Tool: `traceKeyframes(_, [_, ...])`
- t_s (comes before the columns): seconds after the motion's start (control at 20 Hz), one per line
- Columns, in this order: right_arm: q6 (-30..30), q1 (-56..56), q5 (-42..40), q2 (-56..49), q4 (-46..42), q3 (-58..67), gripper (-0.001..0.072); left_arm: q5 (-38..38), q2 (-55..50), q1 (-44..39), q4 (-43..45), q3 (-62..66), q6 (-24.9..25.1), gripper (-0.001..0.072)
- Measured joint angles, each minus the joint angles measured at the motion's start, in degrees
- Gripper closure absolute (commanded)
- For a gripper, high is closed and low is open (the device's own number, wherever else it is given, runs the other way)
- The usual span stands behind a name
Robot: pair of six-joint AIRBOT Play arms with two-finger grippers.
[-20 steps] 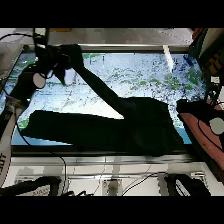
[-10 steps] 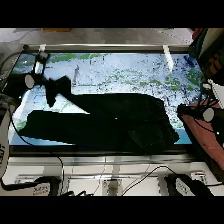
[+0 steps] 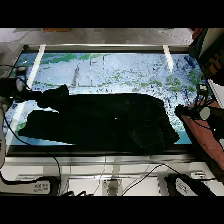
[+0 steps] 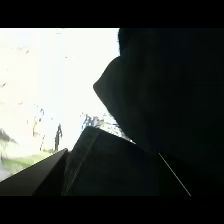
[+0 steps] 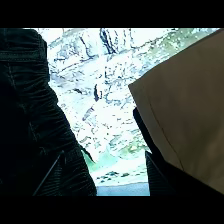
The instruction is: Fold the clothes and pants, and hang the long-sleeved shirts on hangers.
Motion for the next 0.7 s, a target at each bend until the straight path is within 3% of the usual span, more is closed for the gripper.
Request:
traceKeyframes(0.05, [0.0,0.0,-0.1,0.0,0.0,0.0,0.0156,0.5,-0.2,1.5,-1.0,0.0,-3.3,0.0121])
traceKeyframes(0.15, [0.0,0.0,-0.8,-0.1,0.0,0.0,0.0157,1.5,-0.9,4.5,-5.2,0.0,-7.4,-0.0009])
traceKeyframes(0.35, [0.0,0.0,-2.6,-0.1,0.0,0.0,0.0157,3.7,-4.3,8.7,-15.9,0.0,-11.3,0.0000])
traceKeyframes(0.7, [0.0,0.0,-3.9,-0.1,0.1,0.0,0.0157,12.7,-12.5,9.0,-27.7,0.0,-12.6,0.0011])
